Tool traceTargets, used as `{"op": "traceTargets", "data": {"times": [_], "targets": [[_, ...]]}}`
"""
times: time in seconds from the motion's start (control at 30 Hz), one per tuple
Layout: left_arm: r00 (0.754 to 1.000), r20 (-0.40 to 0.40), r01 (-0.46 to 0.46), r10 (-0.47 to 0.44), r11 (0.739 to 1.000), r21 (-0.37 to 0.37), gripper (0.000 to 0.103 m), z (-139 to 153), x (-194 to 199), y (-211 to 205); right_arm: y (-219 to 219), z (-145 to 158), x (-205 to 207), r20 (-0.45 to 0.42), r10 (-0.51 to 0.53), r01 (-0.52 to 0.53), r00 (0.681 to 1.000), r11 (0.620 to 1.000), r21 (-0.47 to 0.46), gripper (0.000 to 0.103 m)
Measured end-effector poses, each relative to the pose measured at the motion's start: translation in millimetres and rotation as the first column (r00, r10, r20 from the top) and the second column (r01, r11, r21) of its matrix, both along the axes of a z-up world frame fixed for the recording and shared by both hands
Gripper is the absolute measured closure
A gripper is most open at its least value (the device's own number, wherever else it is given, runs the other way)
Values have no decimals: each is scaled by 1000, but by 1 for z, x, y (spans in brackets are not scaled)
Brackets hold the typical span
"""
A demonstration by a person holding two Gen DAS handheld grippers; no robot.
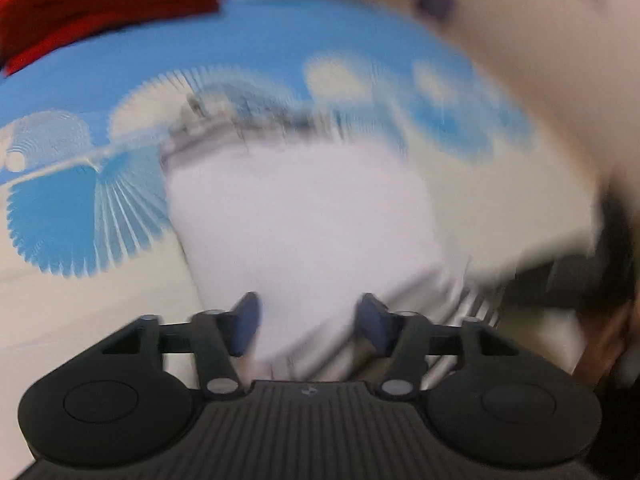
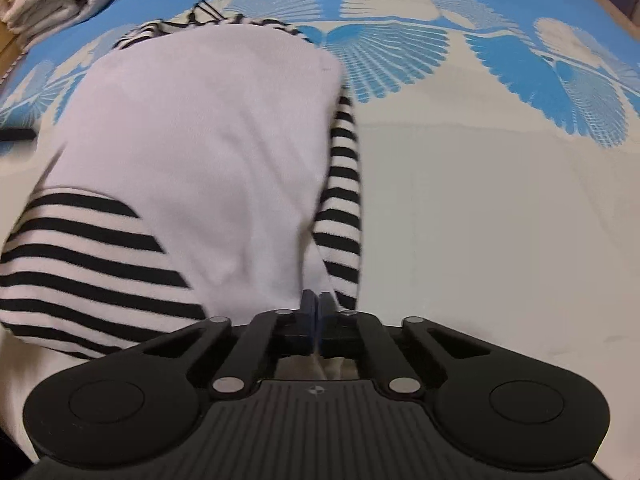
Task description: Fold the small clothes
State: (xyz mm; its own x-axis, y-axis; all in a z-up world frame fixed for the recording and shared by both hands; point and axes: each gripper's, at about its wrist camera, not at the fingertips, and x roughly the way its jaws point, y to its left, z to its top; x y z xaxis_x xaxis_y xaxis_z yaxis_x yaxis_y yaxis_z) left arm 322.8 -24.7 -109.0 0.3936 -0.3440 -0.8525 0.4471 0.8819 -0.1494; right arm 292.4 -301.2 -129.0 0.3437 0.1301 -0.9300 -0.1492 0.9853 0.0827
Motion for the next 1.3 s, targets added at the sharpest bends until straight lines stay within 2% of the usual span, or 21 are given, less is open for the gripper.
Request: {"op": "traceTargets", "data": {"times": [0.03, 0.1, 0.17, 0.27, 0.33, 0.37, 0.4, 0.43, 0.47, 0.57, 0.63, 0.67, 0.73, 0.77, 0.8, 0.83, 0.93, 1.03, 1.13, 1.23, 1.3], "targets": [[1000, 8, -2, 2, 999, 37, 46, -10, -5, -4, 1, 0, -2, 2, 7, -7, 1000, 1000, -6, 103], [999, 30, -30, 28, 998, 53, 46, -10, -9, -9, 1, -2, -3, 0, 22, -22, 1000, 1000, -7, 103], [997, 55, -50, 47, 997, 64, 46, 9, -17, -3, 1, 3, -3, 16, 15, -15, 1000, 1000, -7, 103], [993, 107, -49, 45, 998, 36, 48, 35, -27, 4, -9, 23, -4, 97, -64, 59, 993, 997, 46, 102], [997, 68, -44, 41, 998, 39, 64, 38, -34, 6, -13, 36, -8, 148, -80, 63, 986, 991, 115, 93], [999, 20, -33, 32, 998, 47, 76, 29, -37, 6, -11, 40, -12, 166, -61, 37, 984, 989, 144, 89], [999, -35, -15, 18, 997, 69, 77, 13, -37, 4, -7, 40, -15, 172, -23, -4, 985, 988, 155, 78], [998, -69, 5, 3, 992, 123, 76, -8, -39, 0, -1, 35, -17, 159, 21, -45, 987, 988, 150, 67], [998, -57, 16, -8, 989, 150, 75, -17, -40, -3, 4, 27, -17, 133, 58, -76, 990, 988, 136, 64], [998, -47, -33, 39, 992, 126, 75, -6, -43, 0, 20, 3, -23, 70, 137, -136, 988, 991, -19, 62], [993, -28, -111, 115, 986, 123, 66, 8, -54, 6, 20, 13, -28, 93, 121, -116, 988, 992, -53, 62], [991, -6, -133, 136, 980, 149, 55, 17, -63, 6, 19, 23, -32, 115, 105, -101, 988, 994, -44, 62], [986, 87, -153, 140, 974, 167, 44, 43, -87, 5, 15, 49, -43, 191, 86, -87, 978, 996, -5, 62], [980, 141, -160, 138, 974, 158, 33, 58, -101, 4, 12, 62, -49, 224, 81, -83, 971, 997, 1, 62], [972, 187, -169, 141, 975, 146, 20, 72, -115, 4, 11, 75, -58, 258, 69, -71, 964, 997, -1, 58], [963, 227, -180, 147, 975, 131, 16, 83, -129, 4, 9, 88, -68, 291, 52, -56, 955, 998, 4, 49], [924, 322, -240, 205, 968, 72, 13, 113, -172, -1, 6, 120, -104, 387, 9, -28, 922, 999, 45, 25], [875, 390, -305, 286, 952, -15, 11, 129, -208, -3, 4, 137, -144, 483, -20, -13, 875, 998, 65, 10], [836, 433, -355, 336, 934, -39, 8, 126, -236, -13, 5, 145, -181, 543, -37, 3, 839, 998, 64, 8], [827, 424, -391, 369, 920, -38, 4, 109, -249, -15, 9, 147, -209, 612, -51, 23, 789, 998, 54, 8], [812, 416, -445, 410, 895, -13, 4, 104, -250, -15, 16, 148, -219, 632, -28, 31, 775, 1000, 6, 8]]}}
